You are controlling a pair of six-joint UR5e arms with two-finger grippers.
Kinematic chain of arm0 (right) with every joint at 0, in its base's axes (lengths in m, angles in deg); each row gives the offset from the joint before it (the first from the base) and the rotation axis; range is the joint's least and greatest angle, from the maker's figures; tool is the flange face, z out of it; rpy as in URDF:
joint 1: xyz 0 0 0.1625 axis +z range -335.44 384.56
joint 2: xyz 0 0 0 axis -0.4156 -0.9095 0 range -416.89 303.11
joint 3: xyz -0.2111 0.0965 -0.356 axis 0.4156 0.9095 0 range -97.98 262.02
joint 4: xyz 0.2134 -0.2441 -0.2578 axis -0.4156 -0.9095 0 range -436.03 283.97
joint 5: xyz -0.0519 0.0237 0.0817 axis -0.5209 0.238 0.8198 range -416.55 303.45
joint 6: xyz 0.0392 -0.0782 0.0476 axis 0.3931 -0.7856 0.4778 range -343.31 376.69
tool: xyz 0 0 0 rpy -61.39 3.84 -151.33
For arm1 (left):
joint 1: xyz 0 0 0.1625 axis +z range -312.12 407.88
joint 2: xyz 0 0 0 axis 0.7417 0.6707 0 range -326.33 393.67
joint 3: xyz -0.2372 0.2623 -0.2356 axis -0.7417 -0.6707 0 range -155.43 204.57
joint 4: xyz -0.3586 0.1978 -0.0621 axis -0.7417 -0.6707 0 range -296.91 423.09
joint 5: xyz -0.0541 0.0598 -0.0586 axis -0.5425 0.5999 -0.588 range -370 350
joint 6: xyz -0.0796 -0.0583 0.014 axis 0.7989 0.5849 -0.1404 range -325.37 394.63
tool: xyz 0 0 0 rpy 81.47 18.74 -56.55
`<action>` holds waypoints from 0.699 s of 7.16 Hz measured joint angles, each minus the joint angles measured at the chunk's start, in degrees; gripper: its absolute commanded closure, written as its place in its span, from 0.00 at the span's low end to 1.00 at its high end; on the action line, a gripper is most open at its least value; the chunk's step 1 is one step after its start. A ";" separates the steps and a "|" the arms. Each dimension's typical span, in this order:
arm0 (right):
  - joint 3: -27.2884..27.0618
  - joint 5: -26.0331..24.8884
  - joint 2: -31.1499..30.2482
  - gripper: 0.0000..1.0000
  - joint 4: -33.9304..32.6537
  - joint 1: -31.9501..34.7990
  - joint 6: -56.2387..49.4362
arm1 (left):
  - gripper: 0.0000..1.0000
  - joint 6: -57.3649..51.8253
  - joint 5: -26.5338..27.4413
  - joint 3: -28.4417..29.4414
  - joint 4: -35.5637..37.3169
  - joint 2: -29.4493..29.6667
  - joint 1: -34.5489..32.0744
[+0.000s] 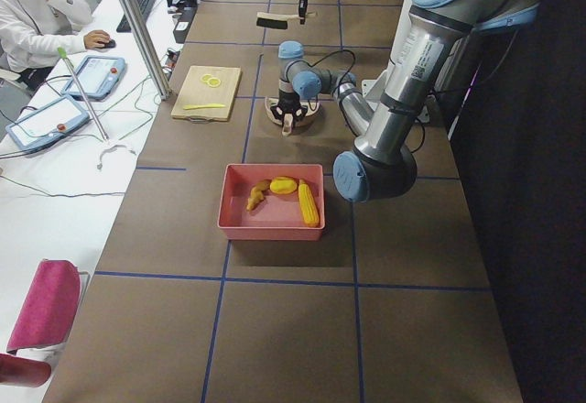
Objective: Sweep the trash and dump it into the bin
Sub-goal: 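Bring the empty dustpan back and lower it onto the table with the left gripper, then release the dustpan and raise the left gripper away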
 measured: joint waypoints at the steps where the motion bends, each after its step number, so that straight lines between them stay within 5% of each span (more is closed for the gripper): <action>1: -0.01 0.00 0.03 0.99 0.00 -0.02 0.02 | 0.00 -0.06 0.35 -0.08 -0.02 -0.02 0.01; 5: -0.08 -0.06 0.09 0.99 0.06 -0.03 0.12 | 0.00 -0.43 1.17 -6.66 0.15 -2.72 -2.57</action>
